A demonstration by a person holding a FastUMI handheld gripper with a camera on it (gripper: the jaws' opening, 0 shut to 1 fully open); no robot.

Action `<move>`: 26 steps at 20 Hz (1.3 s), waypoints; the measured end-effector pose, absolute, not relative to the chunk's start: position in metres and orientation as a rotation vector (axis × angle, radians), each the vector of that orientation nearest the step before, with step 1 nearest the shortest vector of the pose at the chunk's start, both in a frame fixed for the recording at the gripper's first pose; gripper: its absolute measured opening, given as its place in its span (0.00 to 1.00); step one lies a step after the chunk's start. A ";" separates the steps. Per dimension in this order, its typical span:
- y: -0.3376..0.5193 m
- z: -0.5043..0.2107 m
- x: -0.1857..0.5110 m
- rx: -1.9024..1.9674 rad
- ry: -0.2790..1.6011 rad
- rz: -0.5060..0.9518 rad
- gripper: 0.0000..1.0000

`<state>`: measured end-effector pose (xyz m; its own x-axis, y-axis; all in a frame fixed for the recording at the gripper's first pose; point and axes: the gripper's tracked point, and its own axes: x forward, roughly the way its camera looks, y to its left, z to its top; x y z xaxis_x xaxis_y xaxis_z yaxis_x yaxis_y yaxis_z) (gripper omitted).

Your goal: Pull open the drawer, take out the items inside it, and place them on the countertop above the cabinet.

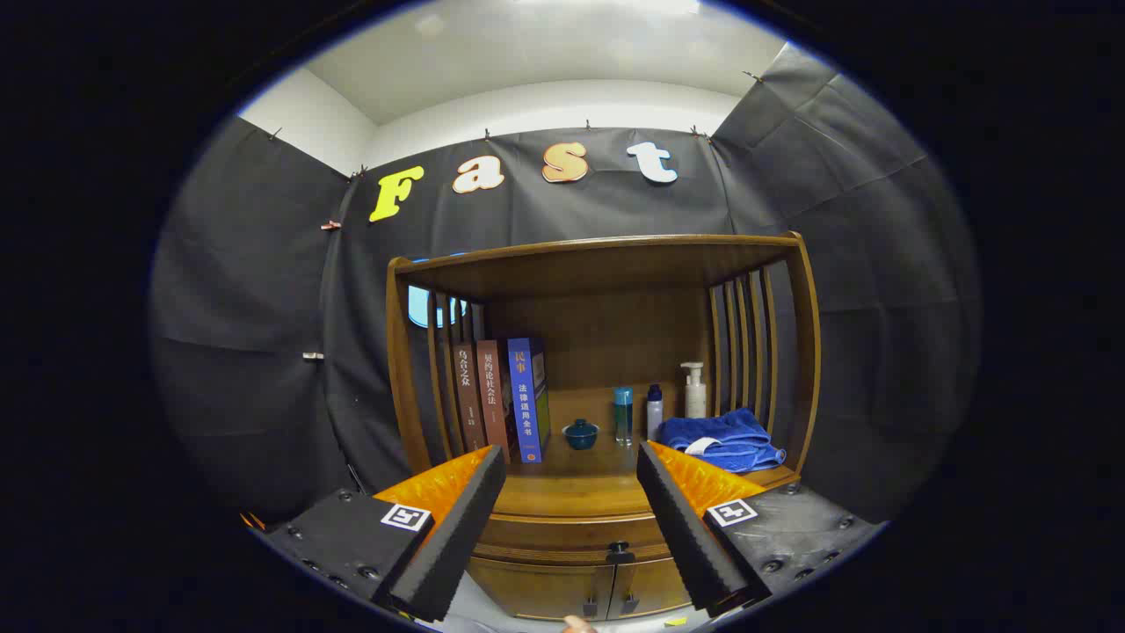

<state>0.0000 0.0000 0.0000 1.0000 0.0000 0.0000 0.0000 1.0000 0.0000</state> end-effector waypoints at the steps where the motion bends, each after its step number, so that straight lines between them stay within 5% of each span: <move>1: -0.001 -0.002 0.001 -0.008 0.005 -0.003 0.99; 26: -0.006 0.010 -0.006 -0.048 -0.036 -0.042 0.99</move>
<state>-0.0056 -0.0055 0.0104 0.9985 -0.0406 0.0368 0.0423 0.9980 -0.0472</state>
